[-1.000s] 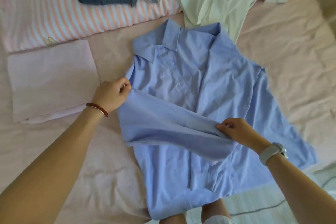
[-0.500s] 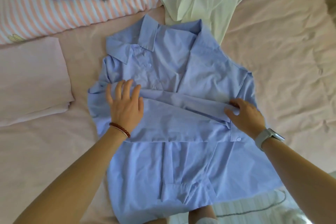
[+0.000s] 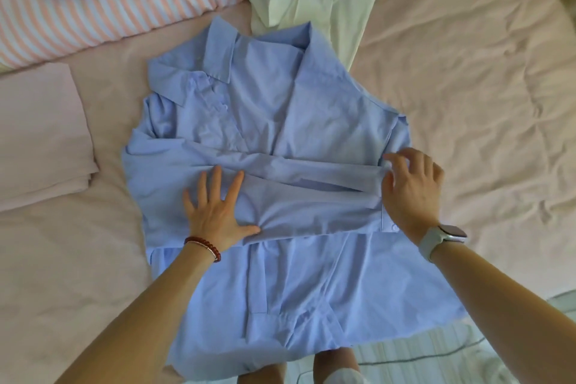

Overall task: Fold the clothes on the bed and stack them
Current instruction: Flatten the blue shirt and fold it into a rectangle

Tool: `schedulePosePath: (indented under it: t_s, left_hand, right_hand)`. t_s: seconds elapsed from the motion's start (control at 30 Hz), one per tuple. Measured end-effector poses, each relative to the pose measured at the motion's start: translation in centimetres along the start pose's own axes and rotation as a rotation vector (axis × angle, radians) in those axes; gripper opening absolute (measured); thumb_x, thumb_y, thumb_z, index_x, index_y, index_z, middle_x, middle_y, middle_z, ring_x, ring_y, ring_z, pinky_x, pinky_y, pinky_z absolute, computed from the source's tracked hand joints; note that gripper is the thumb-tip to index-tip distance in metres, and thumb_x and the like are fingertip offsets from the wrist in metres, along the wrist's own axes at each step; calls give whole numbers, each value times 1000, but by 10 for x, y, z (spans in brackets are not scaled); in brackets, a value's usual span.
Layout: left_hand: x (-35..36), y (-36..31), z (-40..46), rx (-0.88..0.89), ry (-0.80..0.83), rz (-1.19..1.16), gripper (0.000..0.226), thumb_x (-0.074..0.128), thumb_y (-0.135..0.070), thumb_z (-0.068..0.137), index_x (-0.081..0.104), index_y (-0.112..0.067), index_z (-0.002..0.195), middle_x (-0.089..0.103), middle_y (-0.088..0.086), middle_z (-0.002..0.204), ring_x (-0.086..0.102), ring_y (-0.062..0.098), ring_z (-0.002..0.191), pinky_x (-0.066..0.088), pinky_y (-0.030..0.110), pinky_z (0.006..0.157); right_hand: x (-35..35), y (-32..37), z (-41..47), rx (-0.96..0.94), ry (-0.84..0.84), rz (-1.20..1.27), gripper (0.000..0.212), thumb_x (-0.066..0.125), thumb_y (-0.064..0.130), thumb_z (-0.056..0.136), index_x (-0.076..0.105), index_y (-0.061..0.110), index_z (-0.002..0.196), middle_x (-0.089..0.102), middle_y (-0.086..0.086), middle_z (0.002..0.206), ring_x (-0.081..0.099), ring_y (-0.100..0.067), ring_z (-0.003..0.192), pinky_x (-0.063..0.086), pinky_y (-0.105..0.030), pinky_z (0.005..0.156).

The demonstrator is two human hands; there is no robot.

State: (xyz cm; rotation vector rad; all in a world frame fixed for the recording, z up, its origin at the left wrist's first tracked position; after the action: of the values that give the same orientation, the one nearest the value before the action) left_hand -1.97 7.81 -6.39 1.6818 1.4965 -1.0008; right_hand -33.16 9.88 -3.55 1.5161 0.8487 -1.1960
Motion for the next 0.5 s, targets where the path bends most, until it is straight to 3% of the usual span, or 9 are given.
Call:
schedulePosePath:
  t_s: [0.03,0.1,0.17,0.23,0.3,0.37,0.43,0.5]
  left_hand:
    - [-5,-1,2,47,-29,-21,103,74,-63,57,27,-32,144,11,9,156,10,33,142,10,58,107]
    - [-17,-1,7,135,-208,-138,66,68,-49,74,55,-15,129,38,19,144,33,41,133,25,61,102]
    - [-26,2,13,90,-407,-240,44,50,-37,84,66,-3,107,56,23,124,54,44,113,43,55,89]
    - [-26,7,18,-17,-440,-264,40,57,-33,84,64,-2,108,56,22,123,54,43,111,45,54,88]
    - [-15,12,18,-119,-340,-196,67,69,-44,76,51,-10,130,42,19,140,37,39,130,30,57,101]
    - [0,15,9,-153,-204,-144,98,68,-61,67,25,-23,146,16,15,154,9,34,143,12,60,108]
    - [14,19,2,-191,-150,-173,113,66,-69,60,4,-32,147,-2,13,157,-6,34,143,8,64,107]
    - [23,25,0,-242,-130,-243,120,66,-72,56,-11,-37,142,-10,12,156,-10,35,142,8,66,106]
  right_hand:
    - [4,14,-3,-173,-29,10,25,54,0,77,68,5,98,63,-16,101,60,-35,93,35,-43,86]
    - [14,44,-6,-444,-1,68,25,50,4,79,69,6,94,66,-11,95,64,-31,86,39,-41,85]
    - [24,74,0,-502,51,136,19,56,8,80,70,7,93,67,-8,92,65,-29,82,43,-38,79]
    - [34,100,12,-458,118,156,20,65,14,78,70,8,96,67,-9,92,64,-30,83,45,-38,75]
    - [48,120,25,-443,279,86,30,65,25,81,65,8,105,65,-10,99,59,-31,94,39,-40,81]
    - [62,129,36,-493,403,-27,29,53,29,89,58,11,111,62,-8,108,51,-29,105,28,-39,85]
    - [69,125,47,-473,382,-77,24,45,26,93,58,12,106,62,-8,107,50,-28,104,23,-36,83]
    - [70,116,56,-415,303,-101,22,44,24,94,59,10,99,63,-10,102,51,-29,99,22,-36,80]
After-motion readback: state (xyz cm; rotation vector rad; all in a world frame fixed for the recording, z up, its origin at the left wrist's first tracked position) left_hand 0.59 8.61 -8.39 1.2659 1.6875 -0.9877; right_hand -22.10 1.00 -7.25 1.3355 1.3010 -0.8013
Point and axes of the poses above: each hand's wrist, its own z-axis towards the middle knuckle, its own x-axis out of the palm, y = z × x, the point moved 1 cm from there along z, towards the middle knuckle
